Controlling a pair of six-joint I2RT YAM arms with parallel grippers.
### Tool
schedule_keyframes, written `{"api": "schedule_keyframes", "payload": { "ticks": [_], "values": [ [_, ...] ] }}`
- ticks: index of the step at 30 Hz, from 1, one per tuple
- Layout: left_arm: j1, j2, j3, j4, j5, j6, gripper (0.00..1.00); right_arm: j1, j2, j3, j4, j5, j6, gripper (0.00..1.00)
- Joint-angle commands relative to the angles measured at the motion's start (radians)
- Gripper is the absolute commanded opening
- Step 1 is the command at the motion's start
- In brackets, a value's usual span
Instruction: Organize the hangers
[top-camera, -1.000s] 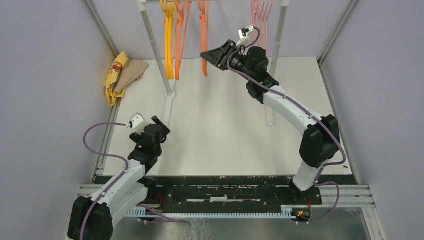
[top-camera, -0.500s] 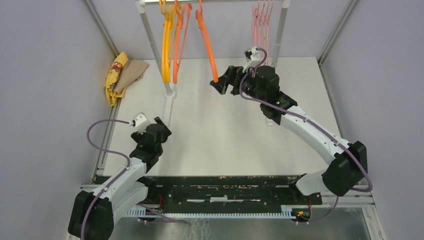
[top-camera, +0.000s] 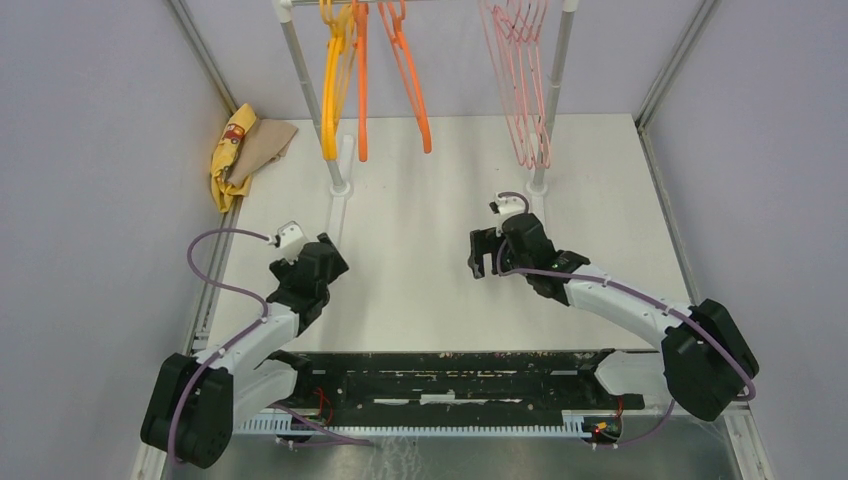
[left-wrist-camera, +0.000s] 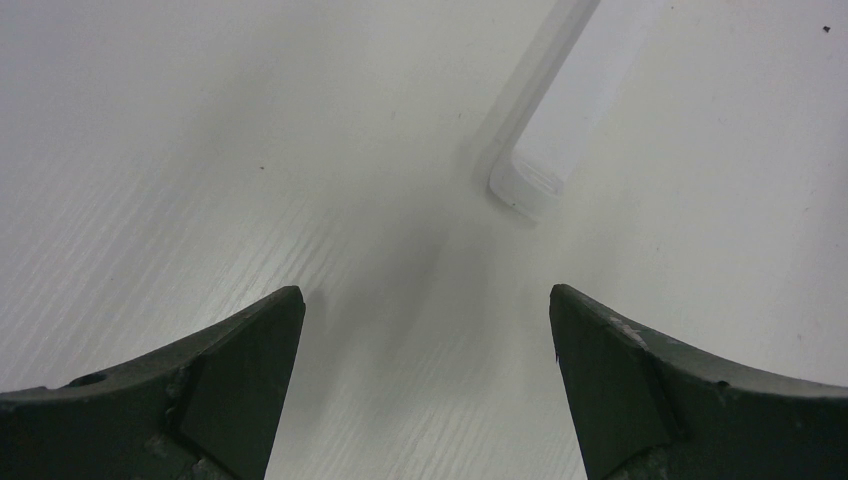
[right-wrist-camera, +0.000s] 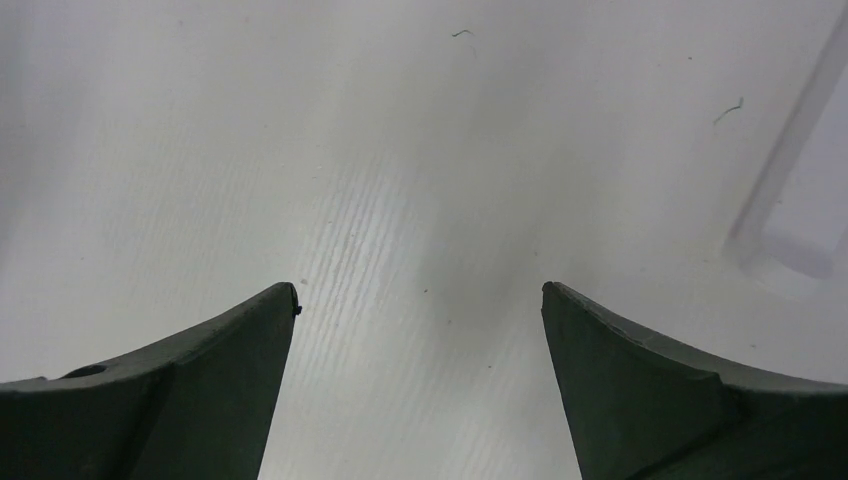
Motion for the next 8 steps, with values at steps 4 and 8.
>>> {"api": "schedule_keyframes", "payload": {
  "ticks": [4, 8],
  "values": [
    [0.004, 0.024, 0.058, 0.05, 0.025, 0.052, 0.99, 0.002, -0.002, -0.01, 0.053, 0.175, -0.011, 1.0],
    [0.004, 0.019, 0.056, 0.051, 0.027, 0.053, 0.99, 0.002, 0.026, 0.006, 0.036, 0.195, -0.007, 1.0]
  ]
}}
